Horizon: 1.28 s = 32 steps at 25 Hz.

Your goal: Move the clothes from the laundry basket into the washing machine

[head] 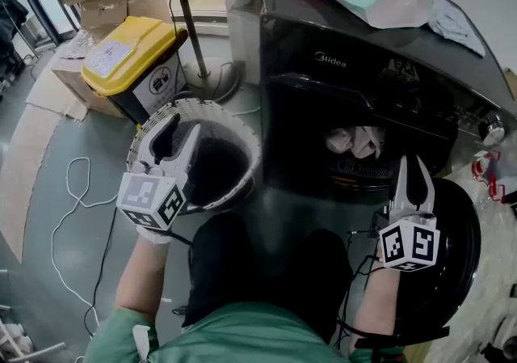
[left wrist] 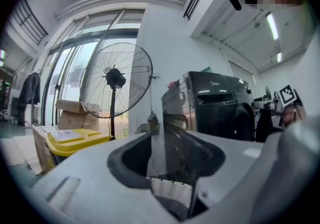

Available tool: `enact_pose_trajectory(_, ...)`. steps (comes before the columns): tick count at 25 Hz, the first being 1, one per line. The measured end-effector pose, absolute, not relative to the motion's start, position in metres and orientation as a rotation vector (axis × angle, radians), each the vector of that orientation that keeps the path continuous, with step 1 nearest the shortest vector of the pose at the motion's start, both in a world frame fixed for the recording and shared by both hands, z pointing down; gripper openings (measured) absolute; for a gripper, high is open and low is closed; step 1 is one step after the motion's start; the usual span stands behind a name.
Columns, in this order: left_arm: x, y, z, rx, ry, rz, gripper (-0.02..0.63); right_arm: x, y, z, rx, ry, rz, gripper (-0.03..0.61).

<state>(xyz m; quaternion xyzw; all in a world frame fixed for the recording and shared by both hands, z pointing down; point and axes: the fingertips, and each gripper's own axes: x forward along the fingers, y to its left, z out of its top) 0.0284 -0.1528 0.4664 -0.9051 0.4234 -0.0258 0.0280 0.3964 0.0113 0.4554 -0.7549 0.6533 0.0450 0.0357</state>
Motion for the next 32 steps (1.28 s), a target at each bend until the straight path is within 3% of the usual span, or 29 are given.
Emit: enact_pose_trajectory(32, 0.0224, -0.1478, 0.4589, -2.773, 1.304, -0.066, 0.181, 0.3885, 0.0146, 0.4504, -2.272, 2.018, 0.171, 0.048)
